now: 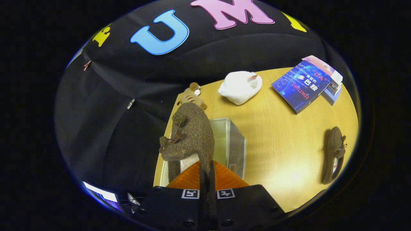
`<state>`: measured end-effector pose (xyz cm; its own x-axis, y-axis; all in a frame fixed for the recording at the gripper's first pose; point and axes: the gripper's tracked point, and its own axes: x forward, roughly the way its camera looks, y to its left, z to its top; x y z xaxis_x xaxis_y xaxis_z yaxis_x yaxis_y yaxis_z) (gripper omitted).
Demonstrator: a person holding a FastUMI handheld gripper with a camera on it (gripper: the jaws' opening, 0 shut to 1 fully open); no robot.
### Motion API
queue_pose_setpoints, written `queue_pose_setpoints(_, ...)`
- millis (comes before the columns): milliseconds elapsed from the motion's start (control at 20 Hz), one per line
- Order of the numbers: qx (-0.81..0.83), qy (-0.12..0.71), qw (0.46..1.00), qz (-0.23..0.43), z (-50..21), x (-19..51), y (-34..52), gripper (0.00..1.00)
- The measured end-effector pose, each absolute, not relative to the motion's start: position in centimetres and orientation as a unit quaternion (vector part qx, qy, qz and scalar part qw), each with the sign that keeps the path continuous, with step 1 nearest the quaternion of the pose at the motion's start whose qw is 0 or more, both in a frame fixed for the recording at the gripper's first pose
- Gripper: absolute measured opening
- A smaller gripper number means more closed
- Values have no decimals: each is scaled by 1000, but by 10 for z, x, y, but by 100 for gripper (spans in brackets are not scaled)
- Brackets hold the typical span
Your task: Open the storage box then place both shoes into the box .Put the left shoe in first, then the right shoe, with the right side of both shoes facing outward in a uniform manner.
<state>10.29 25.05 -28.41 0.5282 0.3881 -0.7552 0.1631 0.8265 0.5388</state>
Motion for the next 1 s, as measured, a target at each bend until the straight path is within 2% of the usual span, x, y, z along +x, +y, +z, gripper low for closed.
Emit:
queue_pose_setpoints(700, 306, 524, 794, 36, -357, 104, 334, 5)
queue_pose_setpoints(850, 312, 518, 796, 32, -358, 110, 335, 67)
queue_pose_setpoints(900, 312, 517, 796, 33, -358, 112, 337, 68)
queue_pose_setpoints(950, 313, 518, 796, 35, -357, 112, 339, 76)
queue_pose_setpoints(1000, 310, 518, 796, 37, -356, 113, 339, 79)
